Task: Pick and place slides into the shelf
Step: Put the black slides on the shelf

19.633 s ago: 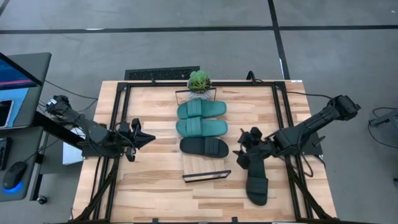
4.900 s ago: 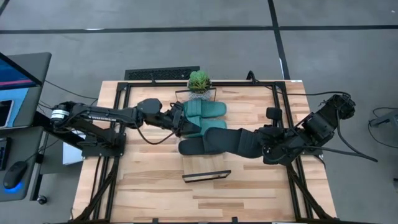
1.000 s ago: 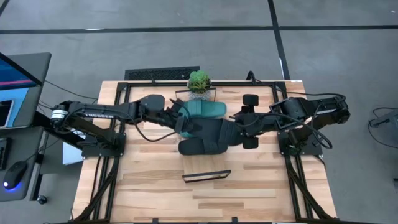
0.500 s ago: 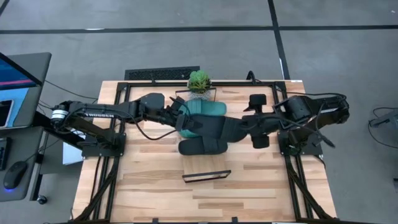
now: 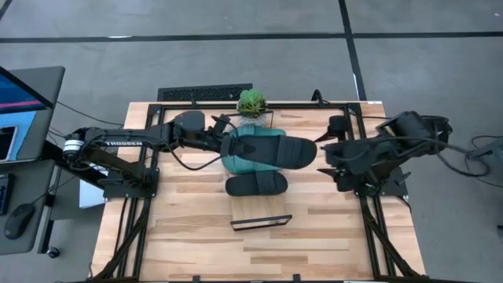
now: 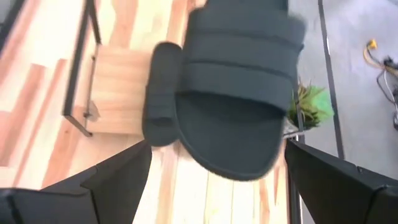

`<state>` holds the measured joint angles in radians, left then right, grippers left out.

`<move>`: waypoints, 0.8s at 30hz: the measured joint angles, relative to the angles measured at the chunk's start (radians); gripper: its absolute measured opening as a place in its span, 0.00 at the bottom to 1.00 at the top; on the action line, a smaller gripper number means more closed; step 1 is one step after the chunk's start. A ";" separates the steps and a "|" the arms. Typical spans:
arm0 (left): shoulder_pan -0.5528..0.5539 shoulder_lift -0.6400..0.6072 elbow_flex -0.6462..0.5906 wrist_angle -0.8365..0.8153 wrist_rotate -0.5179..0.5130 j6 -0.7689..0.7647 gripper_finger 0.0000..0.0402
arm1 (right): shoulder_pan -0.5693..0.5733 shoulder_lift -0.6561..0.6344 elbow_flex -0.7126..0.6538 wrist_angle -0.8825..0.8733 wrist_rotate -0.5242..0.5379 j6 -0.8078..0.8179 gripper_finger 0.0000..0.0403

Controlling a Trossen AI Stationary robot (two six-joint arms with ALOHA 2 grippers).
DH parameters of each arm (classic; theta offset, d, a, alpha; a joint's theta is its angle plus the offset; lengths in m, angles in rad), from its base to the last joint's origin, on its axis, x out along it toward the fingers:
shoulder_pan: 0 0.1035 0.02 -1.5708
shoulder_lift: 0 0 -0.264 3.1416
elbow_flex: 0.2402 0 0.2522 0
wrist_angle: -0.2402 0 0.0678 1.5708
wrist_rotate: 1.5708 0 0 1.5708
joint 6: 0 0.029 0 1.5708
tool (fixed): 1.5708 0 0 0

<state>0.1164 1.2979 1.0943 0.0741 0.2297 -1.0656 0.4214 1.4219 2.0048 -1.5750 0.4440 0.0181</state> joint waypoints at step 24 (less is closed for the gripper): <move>-0.233 -0.169 -0.003 -0.267 -0.531 -0.289 0.10 | 0.148 -0.125 0.004 0.004 0.215 0.057 0.90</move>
<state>-0.1169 1.1292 1.0916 -0.1925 -0.3011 -1.3546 0.5694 1.2965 2.0090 -1.5711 0.6590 0.0750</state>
